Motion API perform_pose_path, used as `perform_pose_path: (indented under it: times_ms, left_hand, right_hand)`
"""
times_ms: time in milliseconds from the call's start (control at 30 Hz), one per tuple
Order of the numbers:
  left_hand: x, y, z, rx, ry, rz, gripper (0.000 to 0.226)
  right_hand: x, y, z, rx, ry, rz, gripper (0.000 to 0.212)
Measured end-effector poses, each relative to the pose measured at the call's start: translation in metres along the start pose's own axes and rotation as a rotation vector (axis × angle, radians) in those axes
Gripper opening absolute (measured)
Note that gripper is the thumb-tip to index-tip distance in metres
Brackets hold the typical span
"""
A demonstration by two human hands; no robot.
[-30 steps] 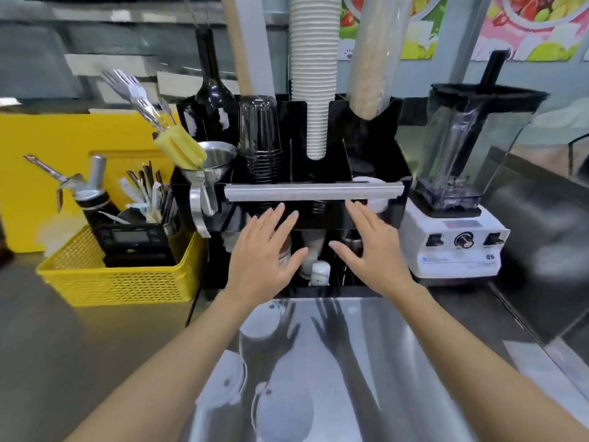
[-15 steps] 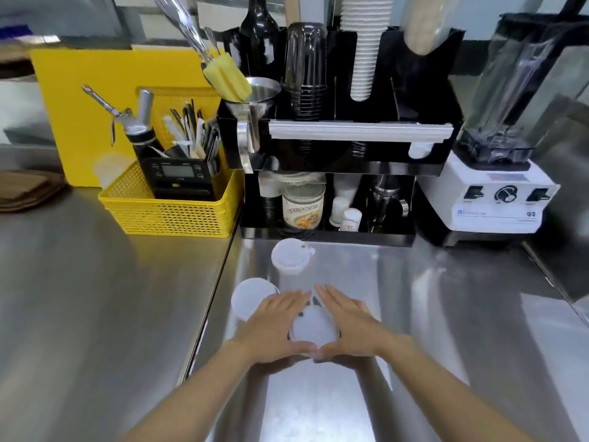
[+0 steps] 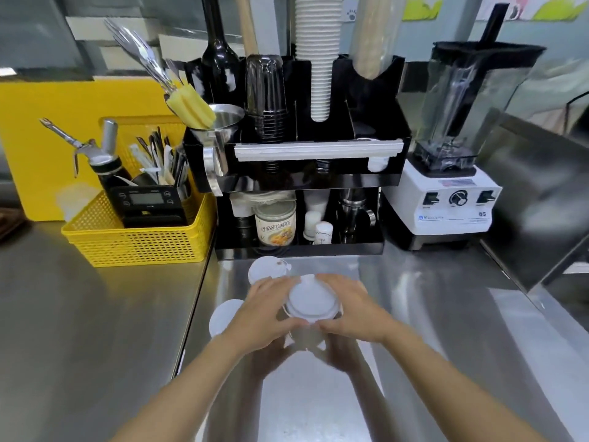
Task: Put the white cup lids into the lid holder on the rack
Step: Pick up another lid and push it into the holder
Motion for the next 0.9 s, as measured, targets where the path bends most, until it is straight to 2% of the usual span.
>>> perform_pose_path:
  times_ms: [133,233,300,500,600,733,900]
  left_hand:
    - [0.030,0.053,-0.044,0.170,-0.121,-0.059,0.074]
    - [0.043,0.082,-0.084,0.273,-0.141,-0.114,0.064]
    - [0.059,0.102,-0.109,0.320,-0.175,-0.091,0.061]
    - [0.097,0.148,-0.168,0.387,-0.259,0.012,0.053]
    - [0.109,0.165,-0.195,0.399,-0.276,0.000,0.051]
    - [0.107,0.170,-0.234,0.330,-0.220,-0.077,0.051]
    - [0.106,0.164,-0.272,0.242,-0.204,-0.161,0.049]
  right_hand:
    - [-0.032,0.070,-0.013,0.185,0.078,0.010,0.079]
    - [-0.048,0.122,-0.020,0.346,0.123,-0.001,0.074]
    - [-0.055,0.153,-0.026,0.446,0.158,0.039,0.069]
    - [-0.076,0.229,-0.050,0.644,0.218,0.210,0.080]
    - [-0.080,0.258,-0.066,0.673,0.192,0.264,0.082]
    - [-0.066,0.282,-0.094,0.593,0.093,0.321,0.086]
    - [-0.045,0.287,-0.135,0.448,-0.004,0.466,0.064]
Point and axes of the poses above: each hand's wrist, its own z-axis away from the middle knuckle, its own y-axis out of the back of the hand, x = y × z, the point moved 7 cm from there along -z, towards the middle knuckle, and after that the axes turned 12 degrees about -z, right-handed, at the moved point
